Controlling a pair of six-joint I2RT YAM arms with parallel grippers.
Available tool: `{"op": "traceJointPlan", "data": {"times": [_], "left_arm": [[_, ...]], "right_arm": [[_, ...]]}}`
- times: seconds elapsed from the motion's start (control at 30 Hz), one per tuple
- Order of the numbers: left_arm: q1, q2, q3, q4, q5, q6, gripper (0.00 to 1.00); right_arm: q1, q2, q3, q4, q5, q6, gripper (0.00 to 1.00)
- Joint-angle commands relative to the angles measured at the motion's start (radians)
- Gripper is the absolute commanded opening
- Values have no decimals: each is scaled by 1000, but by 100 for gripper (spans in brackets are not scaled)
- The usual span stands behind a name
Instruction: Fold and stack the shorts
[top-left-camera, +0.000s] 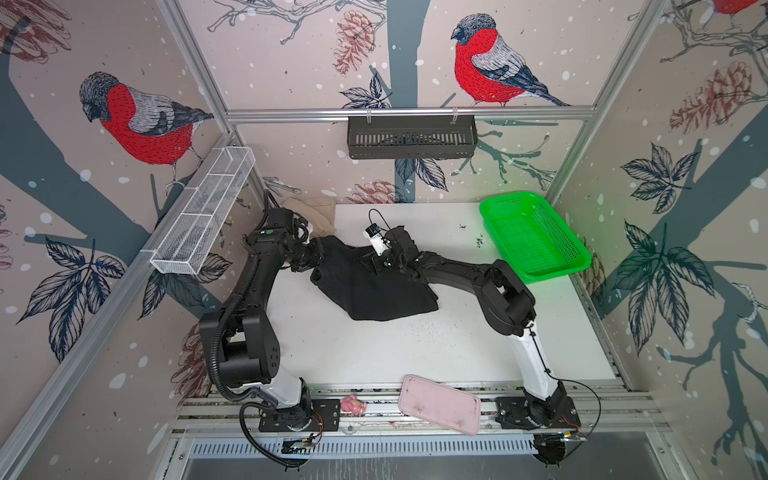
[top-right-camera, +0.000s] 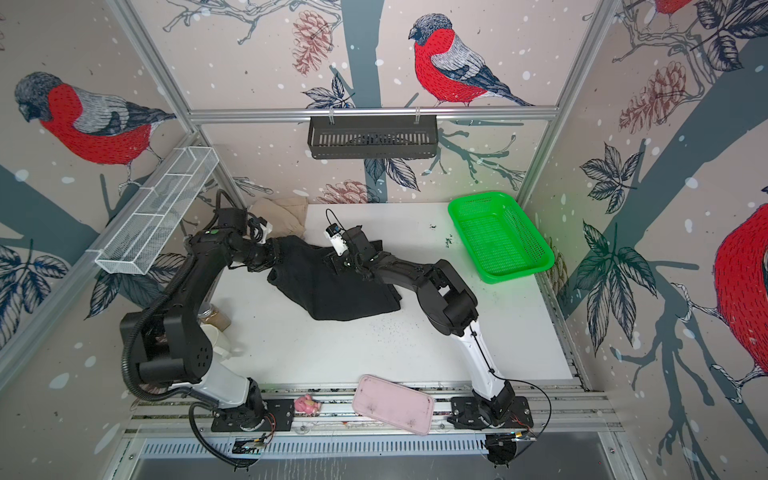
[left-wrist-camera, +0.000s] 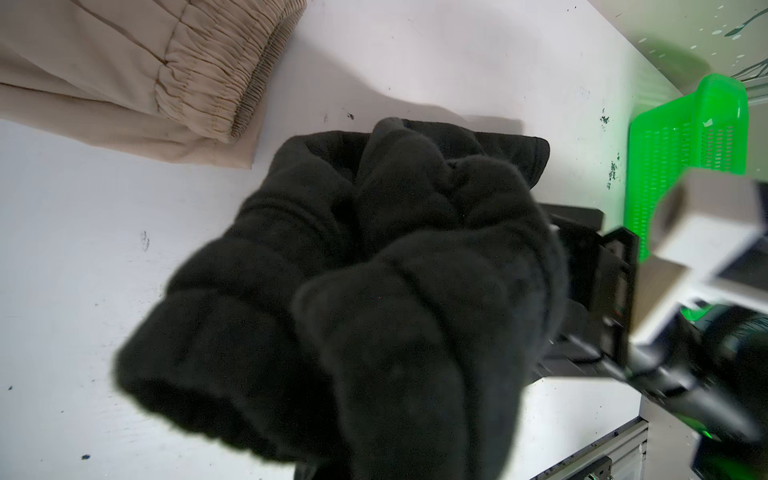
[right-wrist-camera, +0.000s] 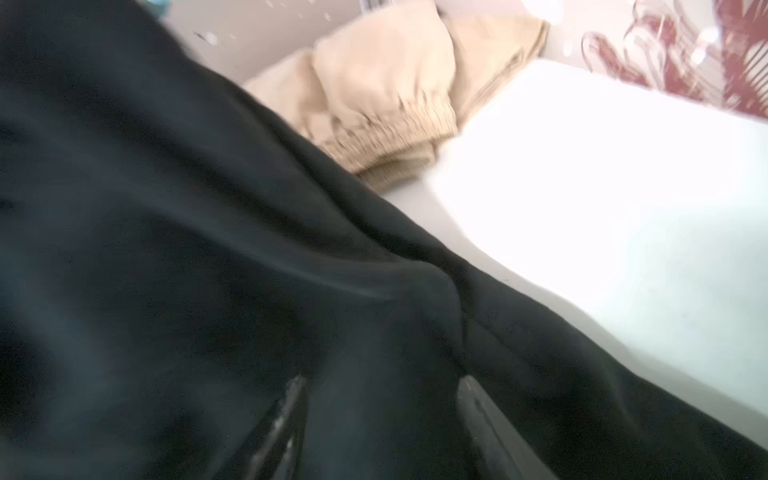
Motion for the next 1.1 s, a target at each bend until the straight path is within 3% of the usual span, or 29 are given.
{"op": "traceJointPlan", "data": {"times": [0.0, 0.13, 0.37, 0.47, 0.67, 0.87, 1.07], "left_arm": [[4, 4, 4, 27, 2, -6, 0], [4, 4, 20, 20, -6, -7, 0], [7, 4, 74, -25, -49, 6, 0], [10, 5, 97, -40, -64, 10, 0], [10, 14, 113, -59, -70, 22, 0], [12, 17, 103, -44, -67, 25, 0], [12, 5, 78, -39, 11, 17, 0]], "right_arm": [[44, -44, -83, -3, 17, -31, 40], [103, -27, -128, -16, 12, -27, 15], [204, 104, -21, -19, -57, 3, 9], [233, 171, 81, -23, -74, 19, 9], [243, 187, 146, -38, -46, 17, 24], [208, 96, 56, -85, -7, 3, 26], [131, -129, -209, -87, 36, 7, 25]]}}
